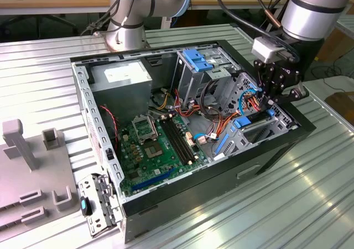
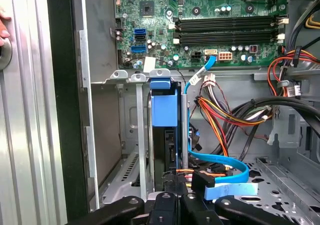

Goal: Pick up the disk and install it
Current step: 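Insert the first disk wire, then insert the second disk wire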

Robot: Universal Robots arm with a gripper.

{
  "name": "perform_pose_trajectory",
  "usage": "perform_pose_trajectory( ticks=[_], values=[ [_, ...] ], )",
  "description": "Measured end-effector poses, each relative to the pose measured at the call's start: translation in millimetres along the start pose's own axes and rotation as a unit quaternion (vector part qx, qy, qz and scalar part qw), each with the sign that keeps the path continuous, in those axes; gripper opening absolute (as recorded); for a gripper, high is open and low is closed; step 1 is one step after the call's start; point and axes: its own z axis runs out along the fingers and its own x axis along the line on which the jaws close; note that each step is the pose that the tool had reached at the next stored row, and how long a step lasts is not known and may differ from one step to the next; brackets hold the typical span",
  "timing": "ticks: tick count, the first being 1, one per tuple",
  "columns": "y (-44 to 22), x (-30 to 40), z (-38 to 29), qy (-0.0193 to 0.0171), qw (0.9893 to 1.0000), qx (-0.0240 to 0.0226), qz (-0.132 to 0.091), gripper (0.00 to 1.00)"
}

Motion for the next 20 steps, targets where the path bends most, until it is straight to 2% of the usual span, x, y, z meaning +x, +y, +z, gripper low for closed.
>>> perform_pose_trajectory(
  ticks=[7,10,17,18,20],
  values=[
    [-0.2,0.1,-1.3,0.0001,1.0000,0.0000,0.000,0.11],
    [-0.8,0.6,-6.3,0.0000,1.0000,-0.0020,0.000,0.11],
    [-4.7,3.3,-33.5,0.0005,0.9999,-0.0158,0.000,0.11],
    [-5.5,3.5,-39.6,0.0007,0.9998,-0.0213,-0.001,0.11],
    [-6.4,2.7,-48.3,0.0008,0.9996,-0.0276,-0.001,0.11]
  ],
)
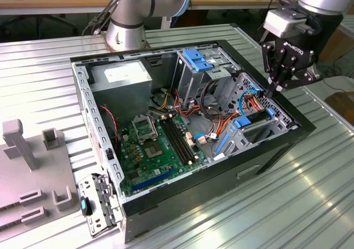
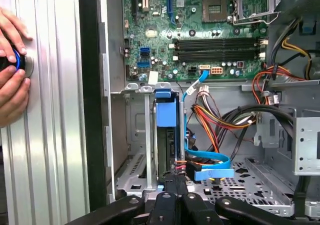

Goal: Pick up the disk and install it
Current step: 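Insert the second disk wire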

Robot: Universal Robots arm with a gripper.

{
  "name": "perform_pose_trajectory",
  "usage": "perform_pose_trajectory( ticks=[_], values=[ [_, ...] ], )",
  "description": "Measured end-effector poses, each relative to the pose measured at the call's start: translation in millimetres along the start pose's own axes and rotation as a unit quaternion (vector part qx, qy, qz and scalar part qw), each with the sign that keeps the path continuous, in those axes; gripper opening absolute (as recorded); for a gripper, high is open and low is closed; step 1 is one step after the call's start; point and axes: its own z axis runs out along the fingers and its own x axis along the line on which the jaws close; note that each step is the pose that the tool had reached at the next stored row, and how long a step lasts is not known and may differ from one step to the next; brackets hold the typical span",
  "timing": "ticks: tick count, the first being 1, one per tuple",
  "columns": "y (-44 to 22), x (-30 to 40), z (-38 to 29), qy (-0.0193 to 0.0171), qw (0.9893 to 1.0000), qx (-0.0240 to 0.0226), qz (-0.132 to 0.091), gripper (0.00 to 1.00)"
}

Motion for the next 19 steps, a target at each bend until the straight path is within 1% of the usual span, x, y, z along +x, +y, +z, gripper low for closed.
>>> perform_pose_trajectory(
  ticks=[1,2,3,4,5,6,7,8,9,10,13,15,17,18,19],
  values=[
    [0.0,-1.5,-0.5,0.0001,1.0000,-0.0041,0.000,0.11],
    [0.0,-2.9,-0.7,0.0003,0.9999,-0.0110,-0.001,0.11],
    [0.1,-3.6,-0.7,0.0004,0.9999,-0.0163,-0.002,0.11],
    [0.1,-4.4,-0.8,0.0004,0.9998,-0.0183,-0.002,0.11],
    [0.1,-5.9,-1.0,0.0006,0.9998,-0.0220,-0.002,0.11],
    [0.1,-8.2,-1.2,0.0027,0.9997,-0.0256,-0.003,0.11],
    [0.0,-10.0,-1.4,0.0040,0.9996,-0.0261,-0.003,0.11],
    [-0.4,-12.0,-1.6,0.0046,0.9996,-0.0264,-0.003,0.11],
    [-1.0,-14.9,-1.7,0.0046,0.9996,-0.0268,-0.003,0.11],
    [-2.1,-16.2,-1.1,0.0045,0.9996,-0.0273,-0.003,0.11],
    [-2.9,-16.5,1.8,0.0046,0.9996,-0.0274,-0.003,0.11],
    [-3.0,-16.8,3.6,0.0047,0.9996,-0.0273,-0.003,0.24],
    [-3.5,-17.6,5.0,0.0050,0.9996,-0.0273,-0.003,0.24],
    [-4.1,-19.0,6.2,0.0052,0.9996,-0.0273,-0.003,0.30],
    [-4.6,-21.8,9.8,0.0053,0.9996,-0.0273,-0.003,0.36]
  ],
)
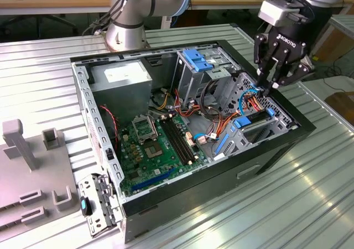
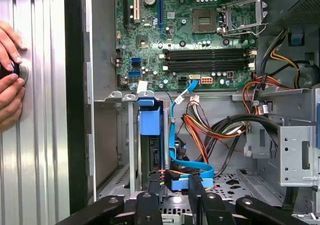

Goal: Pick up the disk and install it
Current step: 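Insert the second disk wire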

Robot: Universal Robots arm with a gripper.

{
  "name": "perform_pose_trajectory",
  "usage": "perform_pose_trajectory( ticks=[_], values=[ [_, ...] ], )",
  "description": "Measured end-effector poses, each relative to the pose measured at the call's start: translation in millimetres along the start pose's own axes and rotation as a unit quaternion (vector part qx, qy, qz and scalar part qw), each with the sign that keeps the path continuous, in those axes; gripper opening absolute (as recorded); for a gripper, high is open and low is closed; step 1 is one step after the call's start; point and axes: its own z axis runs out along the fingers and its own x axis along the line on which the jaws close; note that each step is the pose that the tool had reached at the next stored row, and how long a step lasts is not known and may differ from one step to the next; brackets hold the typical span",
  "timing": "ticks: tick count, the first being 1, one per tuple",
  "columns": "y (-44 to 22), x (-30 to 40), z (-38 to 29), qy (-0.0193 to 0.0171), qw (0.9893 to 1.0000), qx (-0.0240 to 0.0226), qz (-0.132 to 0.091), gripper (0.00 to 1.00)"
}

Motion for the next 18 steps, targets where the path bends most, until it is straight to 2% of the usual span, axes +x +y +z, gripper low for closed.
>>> perform_pose_trajectory(
  ticks=[2,4,7,10,11,15,18],
  values=[
    [-0.1,-1.2,6.1,0.0027,1.0000,0.0001,0.000,0.36],
    [-0.1,-1.5,7.9,0.0048,1.0000,0.0001,0.000,0.35],
    [0.0,-2.1,10.7,0.0097,1.0000,0.0002,0.000,0.16],
    [0.0,-2.0,10.7,0.0103,0.9999,0.0002,0.000,0.16],
    [0.1,0.0,11.1,0.0102,0.9999,0.0003,0.000,0.16],
    [0.3,9.5,18.4,0.0103,0.9999,0.0004,-0.002,0.16],
    [2.3,12.5,22.6,0.0101,0.9999,0.0004,-0.002,0.16]
  ],
)
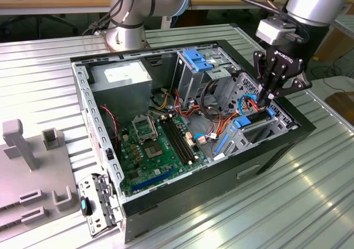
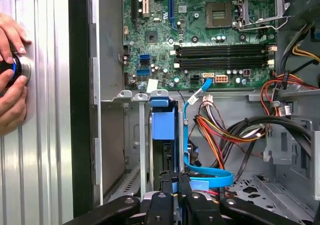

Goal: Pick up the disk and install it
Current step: 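Insert the second disk wire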

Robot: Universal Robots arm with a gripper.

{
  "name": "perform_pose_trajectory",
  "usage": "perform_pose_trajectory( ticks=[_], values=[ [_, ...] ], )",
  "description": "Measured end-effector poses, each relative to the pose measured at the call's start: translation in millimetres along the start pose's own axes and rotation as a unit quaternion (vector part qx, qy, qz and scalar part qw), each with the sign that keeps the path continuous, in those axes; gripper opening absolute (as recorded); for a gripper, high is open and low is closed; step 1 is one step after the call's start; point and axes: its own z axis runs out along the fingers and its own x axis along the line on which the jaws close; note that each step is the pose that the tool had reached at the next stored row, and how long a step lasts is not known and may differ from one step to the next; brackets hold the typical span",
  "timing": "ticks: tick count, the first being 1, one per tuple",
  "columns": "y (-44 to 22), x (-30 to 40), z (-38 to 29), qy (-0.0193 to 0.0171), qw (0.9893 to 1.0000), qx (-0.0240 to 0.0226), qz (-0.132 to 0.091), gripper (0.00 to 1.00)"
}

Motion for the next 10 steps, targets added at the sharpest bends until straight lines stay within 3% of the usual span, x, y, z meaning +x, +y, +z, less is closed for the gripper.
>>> perform_pose_trajectory(
  ticks=[5,7,8,9,10],
  values=[
    [3.5,3.3,8.2,-0.0014,1.0000,0.0000,0.000,0.16],
    [3.5,4.0,8.8,-0.0082,1.0000,0.0004,0.000,0.16],
    [3.5,4.5,9.2,-0.0170,0.9999,0.0006,0.000,0.16],
    [3.5,5.9,9.5,-0.0196,0.9998,0.0006,0.000,0.16],
    [3.5,6.6,10.1,-0.0198,0.9998,0.0011,0.000,0.16]
  ],
)
